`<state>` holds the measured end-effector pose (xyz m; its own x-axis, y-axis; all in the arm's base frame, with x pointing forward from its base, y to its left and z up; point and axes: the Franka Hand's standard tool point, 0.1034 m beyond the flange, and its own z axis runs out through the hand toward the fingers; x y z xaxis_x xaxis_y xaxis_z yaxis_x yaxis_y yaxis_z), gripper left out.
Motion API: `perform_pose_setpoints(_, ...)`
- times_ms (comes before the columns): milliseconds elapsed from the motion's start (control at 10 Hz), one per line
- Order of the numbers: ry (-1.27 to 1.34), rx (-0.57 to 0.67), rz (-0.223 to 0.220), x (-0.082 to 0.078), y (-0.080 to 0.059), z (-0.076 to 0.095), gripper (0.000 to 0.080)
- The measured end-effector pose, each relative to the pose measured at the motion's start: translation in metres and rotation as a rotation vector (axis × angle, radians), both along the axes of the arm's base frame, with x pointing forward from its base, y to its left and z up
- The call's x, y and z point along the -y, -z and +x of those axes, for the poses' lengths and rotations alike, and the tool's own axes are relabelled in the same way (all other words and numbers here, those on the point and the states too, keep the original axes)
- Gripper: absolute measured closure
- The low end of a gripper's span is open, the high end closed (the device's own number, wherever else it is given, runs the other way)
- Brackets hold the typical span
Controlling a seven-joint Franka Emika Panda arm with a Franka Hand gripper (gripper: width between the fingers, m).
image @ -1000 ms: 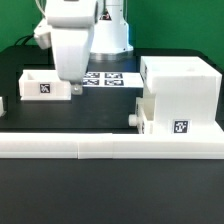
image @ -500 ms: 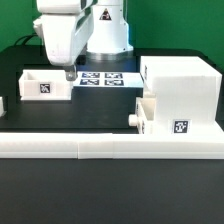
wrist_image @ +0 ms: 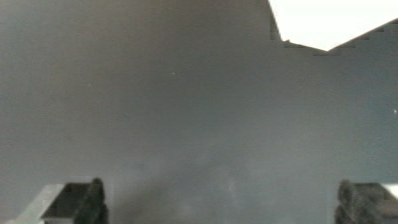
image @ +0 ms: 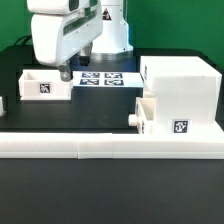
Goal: Assemble drawer
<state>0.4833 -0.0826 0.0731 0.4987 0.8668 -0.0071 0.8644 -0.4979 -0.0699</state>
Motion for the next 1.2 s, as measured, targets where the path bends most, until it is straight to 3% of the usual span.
perform_pose_setpoints(200, 0.318, 0.054, -0.038, 0.006, -0.013, -0.030, 0.0150)
perform_pose_setpoints(500, 0.504, 0.101, -0.026, 0.021, -0.003, -0.052, 0.0150)
perform_pose_setpoints(900, 0.795, 0.079, -0.018, 0.015, -0.001, -0.052, 0.0150)
perform_pose_setpoints(1200, 0.899, 0.035, -0.031, 0.012, 0.019, -0.081, 0.0150)
